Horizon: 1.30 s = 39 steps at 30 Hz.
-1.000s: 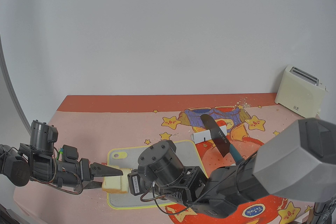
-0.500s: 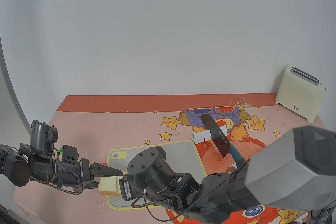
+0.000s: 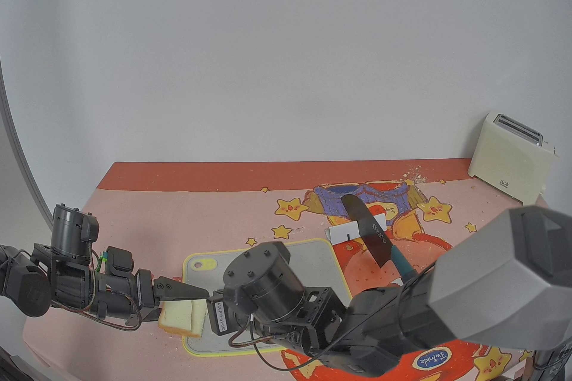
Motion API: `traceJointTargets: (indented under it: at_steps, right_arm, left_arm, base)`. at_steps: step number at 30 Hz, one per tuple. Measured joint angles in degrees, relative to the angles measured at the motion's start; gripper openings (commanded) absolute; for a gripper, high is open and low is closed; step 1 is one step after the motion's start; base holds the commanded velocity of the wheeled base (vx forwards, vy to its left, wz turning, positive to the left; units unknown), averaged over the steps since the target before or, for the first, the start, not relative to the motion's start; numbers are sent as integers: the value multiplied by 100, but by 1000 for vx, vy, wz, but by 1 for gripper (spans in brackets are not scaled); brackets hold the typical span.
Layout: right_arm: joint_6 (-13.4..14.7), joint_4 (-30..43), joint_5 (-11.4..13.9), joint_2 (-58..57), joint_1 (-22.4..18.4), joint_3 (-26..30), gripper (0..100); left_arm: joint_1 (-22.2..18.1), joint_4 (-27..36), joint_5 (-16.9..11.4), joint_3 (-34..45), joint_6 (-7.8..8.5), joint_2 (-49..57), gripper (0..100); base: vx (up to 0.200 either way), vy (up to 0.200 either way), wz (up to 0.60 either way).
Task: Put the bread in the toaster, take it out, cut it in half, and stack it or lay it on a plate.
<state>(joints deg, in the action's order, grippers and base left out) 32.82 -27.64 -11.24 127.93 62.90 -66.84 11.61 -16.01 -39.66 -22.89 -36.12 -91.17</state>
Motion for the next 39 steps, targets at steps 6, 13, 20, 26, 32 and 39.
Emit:
traceJointTargets:
  at_steps: [6,13,20,26,32,39]
  right_arm:
    - [-9,5,2,-369,-98,299,0]
    - [13,-33,54,-946,-284,1123,0]
    - [235,-79,121,-1724,-642,1786,0]
    - [455,-35,293,-2658,-844,2052,0]
    - [482,334,396,-3716,-1062,2230,0]
    - [332,851,1040,-4915,-1905,2539,0]
  left_arm:
    - [-1,-2,0,-4,0,-12,100]
    - [-4,57,30,13,-1,-37,0]
    - [-9,71,24,7,-9,-91,0]
    - [-12,33,16,0,-13,-98,0]
    - [-23,13,13,-6,-26,-44,0]
    - [-45,20,11,-26,-91,581,0]
  base:
    - [0,0,0]
    - [0,0,0]
    - [0,0,0]
    - [0,0,0]
    - [0,0,0]
    - [0,0,0]
